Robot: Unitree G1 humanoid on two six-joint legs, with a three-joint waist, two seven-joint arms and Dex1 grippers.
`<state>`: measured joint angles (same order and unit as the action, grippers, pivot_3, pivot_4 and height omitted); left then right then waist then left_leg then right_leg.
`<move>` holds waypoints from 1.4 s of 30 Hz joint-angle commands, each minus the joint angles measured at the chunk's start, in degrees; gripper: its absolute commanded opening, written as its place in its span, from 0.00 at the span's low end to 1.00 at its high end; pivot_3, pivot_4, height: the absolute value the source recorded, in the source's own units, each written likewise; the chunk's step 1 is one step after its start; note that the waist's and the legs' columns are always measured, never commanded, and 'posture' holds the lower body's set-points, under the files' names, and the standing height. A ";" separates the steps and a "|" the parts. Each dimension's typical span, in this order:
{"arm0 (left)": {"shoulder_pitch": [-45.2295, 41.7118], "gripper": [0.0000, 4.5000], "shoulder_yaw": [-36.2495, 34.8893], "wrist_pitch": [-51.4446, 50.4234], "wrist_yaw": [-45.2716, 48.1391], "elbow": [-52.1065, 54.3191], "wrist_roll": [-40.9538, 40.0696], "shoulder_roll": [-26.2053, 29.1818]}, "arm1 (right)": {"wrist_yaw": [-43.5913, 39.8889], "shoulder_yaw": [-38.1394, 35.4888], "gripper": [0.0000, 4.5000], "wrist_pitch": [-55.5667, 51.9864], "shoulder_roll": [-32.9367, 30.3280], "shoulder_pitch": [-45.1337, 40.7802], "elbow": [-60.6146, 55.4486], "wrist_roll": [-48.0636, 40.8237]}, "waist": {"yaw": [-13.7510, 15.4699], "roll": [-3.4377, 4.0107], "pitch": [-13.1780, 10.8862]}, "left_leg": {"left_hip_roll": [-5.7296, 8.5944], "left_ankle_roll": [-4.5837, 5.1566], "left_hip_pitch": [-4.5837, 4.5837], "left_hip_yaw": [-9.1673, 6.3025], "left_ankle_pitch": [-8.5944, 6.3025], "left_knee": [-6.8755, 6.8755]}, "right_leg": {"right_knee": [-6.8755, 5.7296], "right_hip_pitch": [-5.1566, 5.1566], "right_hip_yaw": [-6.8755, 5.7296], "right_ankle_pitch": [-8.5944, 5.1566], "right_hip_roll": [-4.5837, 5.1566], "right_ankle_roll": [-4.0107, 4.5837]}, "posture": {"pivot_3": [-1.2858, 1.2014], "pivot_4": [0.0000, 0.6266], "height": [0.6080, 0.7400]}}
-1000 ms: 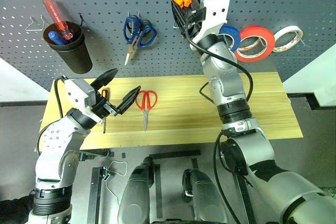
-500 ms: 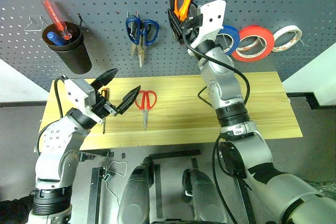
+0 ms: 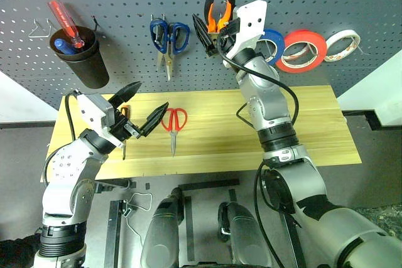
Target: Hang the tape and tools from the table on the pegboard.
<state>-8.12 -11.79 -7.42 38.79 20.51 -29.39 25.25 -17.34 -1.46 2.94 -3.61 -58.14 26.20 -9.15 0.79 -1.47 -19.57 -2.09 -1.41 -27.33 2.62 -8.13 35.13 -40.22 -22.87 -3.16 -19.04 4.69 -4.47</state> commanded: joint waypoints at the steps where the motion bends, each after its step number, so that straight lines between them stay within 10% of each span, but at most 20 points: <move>1: 0.15 1.00 0.33 0.65 0.48 2.19 -0.36 0.51 | 0.12 0.22 0.99 -0.98 -0.76 2.20 -6.29 0.29 | 0.09 0.00 0.00 | 0.00 0.00 0.00 0.00 0.00 -0.01 | 0.01 0.01 0.00 0.00 0.00 0.00 | 0.57 0.44 0.80; 21: 0.29 1.00 1.84 1.70 0.87 2.01 0.95 0.36 | 2.32 0.45 0.99 -15.92 -4.83 24.40 -35.60 -0.65 | 0.23 0.00 0.00 | -0.01 -0.03 -0.02 0.00 0.02 -0.05 | 0.08 0.01 0.00 0.00 0.00 0.00 | 0.57 0.41 0.80; 30: 11.61 1.00 -3.23 -19.62 -23.91 11.65 -7.08 -6.96 | -17.35 -2.09 0.99 -42.07 -24.40 44.27 -64.02 -29.73 | 1.50 0.01 0.01 | -0.05 0.33 -0.03 -0.32 -0.23 -0.09 | 0.30 0.11 0.02 -0.01 0.16 -0.01 | 0.56 0.43 0.80; 42: -1.38 1.00 11.22 -35.63 -40.20 -8.16 8.63 -15.00 | -12.35 1.42 0.99 -44.94 -24.24 42.28 -65.78 -29.72 | 1.64 0.01 0.10 | -0.64 0.46 -0.17 0.17 0.11 0.02 | 1.14 0.25 -0.08 0.85 -0.11 -0.03 | 0.54 0.46 0.80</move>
<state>-8.56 -1.95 -43.17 -1.11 13.56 -22.67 10.86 -30.40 0.33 -41.89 -28.07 -16.07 -36.51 -37.56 2.43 -1.46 -19.47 -2.72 -0.87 -27.52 2.82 -8.04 35.13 -39.06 -22.64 -3.24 -18.17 4.59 -4.53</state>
